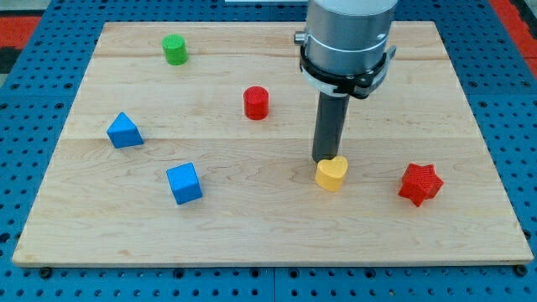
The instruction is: Move your arm to the blue triangle
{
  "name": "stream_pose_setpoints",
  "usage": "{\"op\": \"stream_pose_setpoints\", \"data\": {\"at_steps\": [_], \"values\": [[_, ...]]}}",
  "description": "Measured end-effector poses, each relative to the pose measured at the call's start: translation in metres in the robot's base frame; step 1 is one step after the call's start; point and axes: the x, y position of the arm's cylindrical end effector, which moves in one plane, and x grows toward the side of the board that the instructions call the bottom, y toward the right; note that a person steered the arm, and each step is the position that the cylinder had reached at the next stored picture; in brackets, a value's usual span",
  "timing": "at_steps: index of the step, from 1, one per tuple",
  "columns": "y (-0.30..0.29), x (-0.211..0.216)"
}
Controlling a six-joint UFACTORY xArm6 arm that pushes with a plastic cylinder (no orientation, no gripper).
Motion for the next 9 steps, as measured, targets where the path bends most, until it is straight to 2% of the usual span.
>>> {"op": "stream_pose_setpoints", "data": {"at_steps": [3, 4, 5, 6, 7, 9], "values": [[0.008, 0.01], [-0.023, -0.006], [-0.11, -0.022], [-0.219, -0.004], [-0.266, -0.001], [-0.268, 0.0]]}}
